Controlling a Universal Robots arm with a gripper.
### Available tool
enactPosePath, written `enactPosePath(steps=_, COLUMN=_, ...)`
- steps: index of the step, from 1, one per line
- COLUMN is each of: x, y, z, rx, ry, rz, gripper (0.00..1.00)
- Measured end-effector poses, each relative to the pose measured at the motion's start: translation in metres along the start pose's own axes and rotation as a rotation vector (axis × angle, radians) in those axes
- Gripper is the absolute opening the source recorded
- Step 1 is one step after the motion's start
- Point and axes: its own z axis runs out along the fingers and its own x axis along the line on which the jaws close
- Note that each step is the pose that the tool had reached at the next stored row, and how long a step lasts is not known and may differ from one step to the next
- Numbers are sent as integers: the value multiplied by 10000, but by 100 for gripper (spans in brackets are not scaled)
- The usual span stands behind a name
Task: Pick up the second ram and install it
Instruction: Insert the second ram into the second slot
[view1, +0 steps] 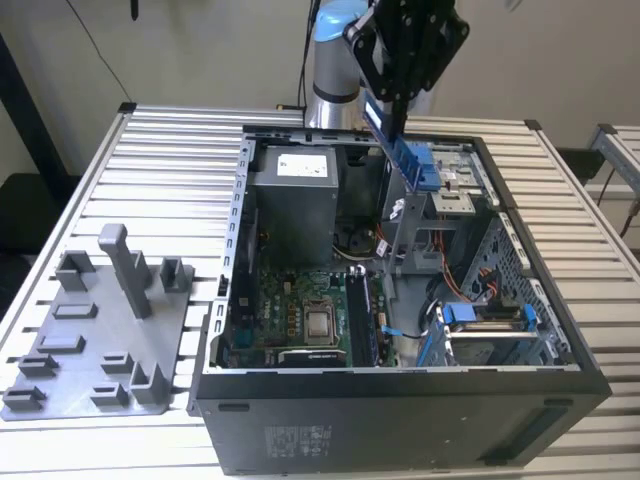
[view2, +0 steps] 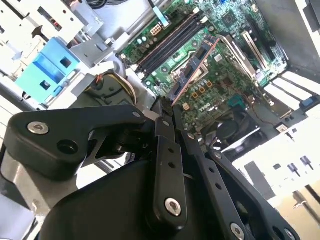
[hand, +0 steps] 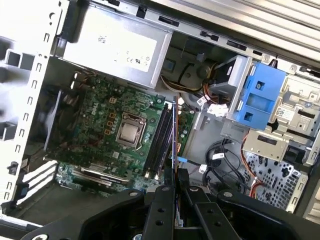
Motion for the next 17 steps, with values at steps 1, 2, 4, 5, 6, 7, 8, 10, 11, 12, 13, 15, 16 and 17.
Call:
enactPosePath(steps=1, x=0, y=0, z=1, rx=4, ry=4, rz=173, gripper=14)
enactPosePath(steps=2, x=0, y=0, z=3, rx=8, ry=7, rz=353, gripper=14)
enactPosePath(steps=4, x=0, y=0, z=6, rx=17, ry=16, rz=709, gripper=14)
enactPosePath(steps=5, x=0, y=0, z=8, rx=22, ry=19, rz=878, gripper=14)
enactPosePath(steps=6, x=0, y=0, z=10, rx=27, ry=24, rz=1036, gripper=14)
enactPosePath(steps=7, x=0, y=0, z=12, rx=30, ry=26, rz=1193, gripper=14)
enactPosePath(steps=8, x=0, y=0, z=14, rx=34, ry=30, rz=1352, gripper=14)
enactPosePath(steps=10, x=0, y=0, z=17, rx=43, ry=38, rz=1672, gripper=14)
enactPosePath(steps=11, x=1, y=0, z=18, rx=47, ry=41, rz=1832, gripper=14)
enactPosePath(steps=12, x=1, y=0, z=20, rx=51, ry=45, rz=1994, gripper=14)
enactPosePath(steps=13, x=1, y=1, z=22, rx=54, ry=49, rz=2170, gripper=14)
enactPosePath(steps=15, x=1, y=0, z=24, rx=64, ry=56, rz=2481, gripper=14)
enactPosePath(steps=16, x=1, y=0, z=25, rx=67, ry=59, rz=2614, gripper=14)
enactPosePath(steps=17, x=1, y=0, z=25, rx=68, ry=60, rz=2667, gripper=14)
